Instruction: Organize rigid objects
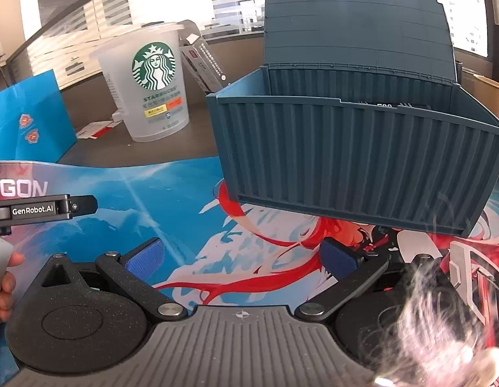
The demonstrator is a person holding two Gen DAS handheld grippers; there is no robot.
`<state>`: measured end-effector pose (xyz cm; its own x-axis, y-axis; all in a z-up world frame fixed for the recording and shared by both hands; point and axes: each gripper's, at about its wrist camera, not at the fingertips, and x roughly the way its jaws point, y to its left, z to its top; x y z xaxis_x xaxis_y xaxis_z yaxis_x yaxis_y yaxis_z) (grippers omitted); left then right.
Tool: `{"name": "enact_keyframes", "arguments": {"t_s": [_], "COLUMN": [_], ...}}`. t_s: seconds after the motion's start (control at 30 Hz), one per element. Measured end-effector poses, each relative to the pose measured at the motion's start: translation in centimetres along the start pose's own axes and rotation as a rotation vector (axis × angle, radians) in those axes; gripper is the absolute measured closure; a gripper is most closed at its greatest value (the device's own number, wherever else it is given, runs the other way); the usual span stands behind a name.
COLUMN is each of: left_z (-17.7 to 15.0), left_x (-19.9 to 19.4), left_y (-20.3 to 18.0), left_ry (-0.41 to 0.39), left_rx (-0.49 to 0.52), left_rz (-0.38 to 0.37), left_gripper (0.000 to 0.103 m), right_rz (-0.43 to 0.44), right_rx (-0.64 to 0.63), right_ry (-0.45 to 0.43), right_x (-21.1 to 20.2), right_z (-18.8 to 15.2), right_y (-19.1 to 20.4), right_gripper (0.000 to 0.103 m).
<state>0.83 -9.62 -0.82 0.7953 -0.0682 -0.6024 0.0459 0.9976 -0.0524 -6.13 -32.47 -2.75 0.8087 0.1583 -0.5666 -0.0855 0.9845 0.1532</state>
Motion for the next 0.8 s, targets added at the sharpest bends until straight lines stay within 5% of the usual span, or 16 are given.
{"name": "enact_keyframes", "arguments": {"t_s": [0.27,0.8], "left_z": [0.0,-0.1], "left_x": [0.4,0.4], "left_y": [-0.9,-0.9], "left_ry": [0.025,0.025], "left_rx": [0.055,0.056], "left_rz": [0.046,0.049], "left_gripper": [0.000,0.000], "right_rz": [-0.093,-0.094], "right_rx": [-0.111,-0.109], "right_ry": [0.040,0.041], "right_x": [0.8,0.8], "right_z": [-0.2,-0.2], "right_y": [1.9,1.8], "right_gripper": [0.000,0.000]}}
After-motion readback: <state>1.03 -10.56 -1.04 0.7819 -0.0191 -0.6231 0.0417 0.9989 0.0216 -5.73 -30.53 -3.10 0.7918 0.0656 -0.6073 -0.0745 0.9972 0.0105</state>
